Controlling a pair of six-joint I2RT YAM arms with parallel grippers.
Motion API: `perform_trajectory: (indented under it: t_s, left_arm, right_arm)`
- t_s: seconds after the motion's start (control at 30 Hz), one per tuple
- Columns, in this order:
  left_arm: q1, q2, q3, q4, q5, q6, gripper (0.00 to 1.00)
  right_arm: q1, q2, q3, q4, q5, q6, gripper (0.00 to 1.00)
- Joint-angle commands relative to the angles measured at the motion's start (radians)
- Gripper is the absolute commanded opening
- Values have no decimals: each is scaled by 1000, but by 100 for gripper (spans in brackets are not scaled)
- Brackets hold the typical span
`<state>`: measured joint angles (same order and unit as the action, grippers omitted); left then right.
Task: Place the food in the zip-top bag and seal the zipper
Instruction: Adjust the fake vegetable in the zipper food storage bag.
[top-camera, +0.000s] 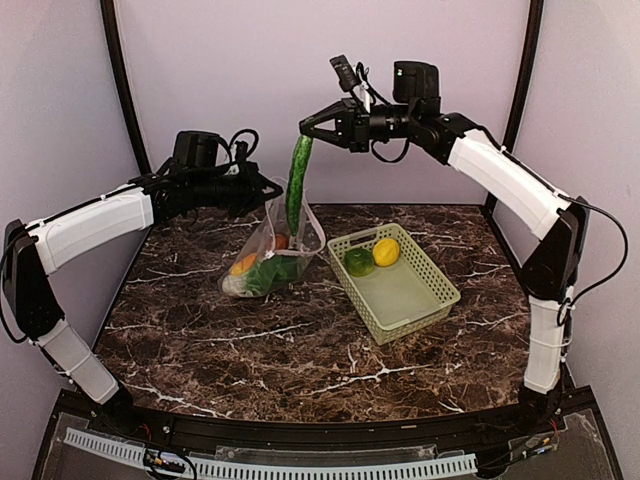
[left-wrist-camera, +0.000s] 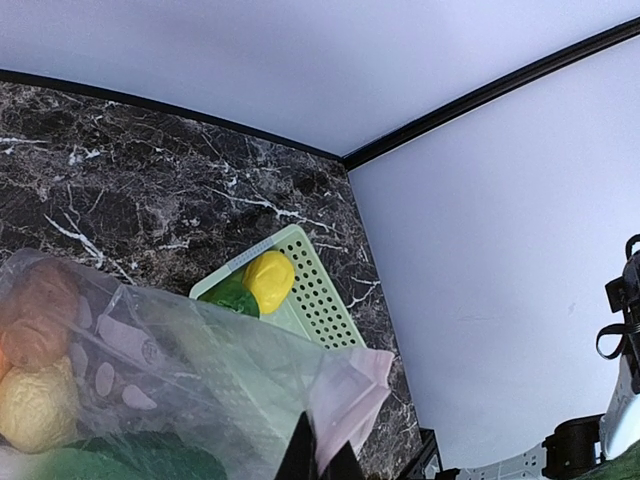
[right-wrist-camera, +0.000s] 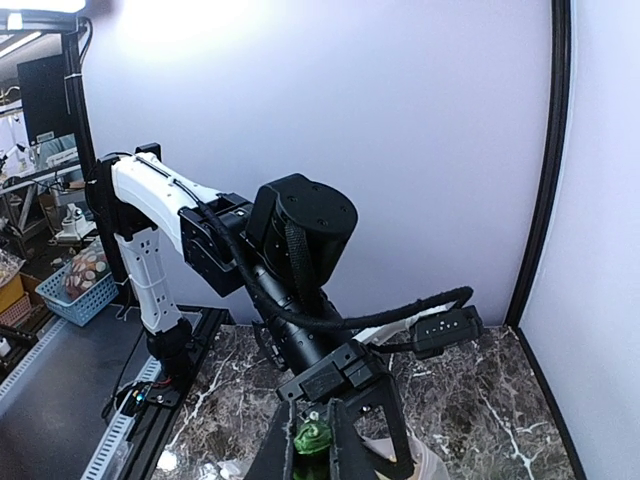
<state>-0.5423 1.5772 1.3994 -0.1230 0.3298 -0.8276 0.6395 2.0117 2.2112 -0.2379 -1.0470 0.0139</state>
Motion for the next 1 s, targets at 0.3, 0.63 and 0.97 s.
perform_trajectory:
  t_s: [0.3, 0.63, 0.97]
  left_arm:
    - [1, -57, 1, 51, 49, -77, 1]
    - [3, -78, -8, 32, 28, -84, 1]
    - [2, -95, -38, 45, 17, -54, 1]
  right_arm:
    - [37, 169, 152, -5, 4, -134, 0]
    - [65, 153, 57, -93, -26, -214, 33]
    - [52, -216, -357, -223, 126, -351, 98]
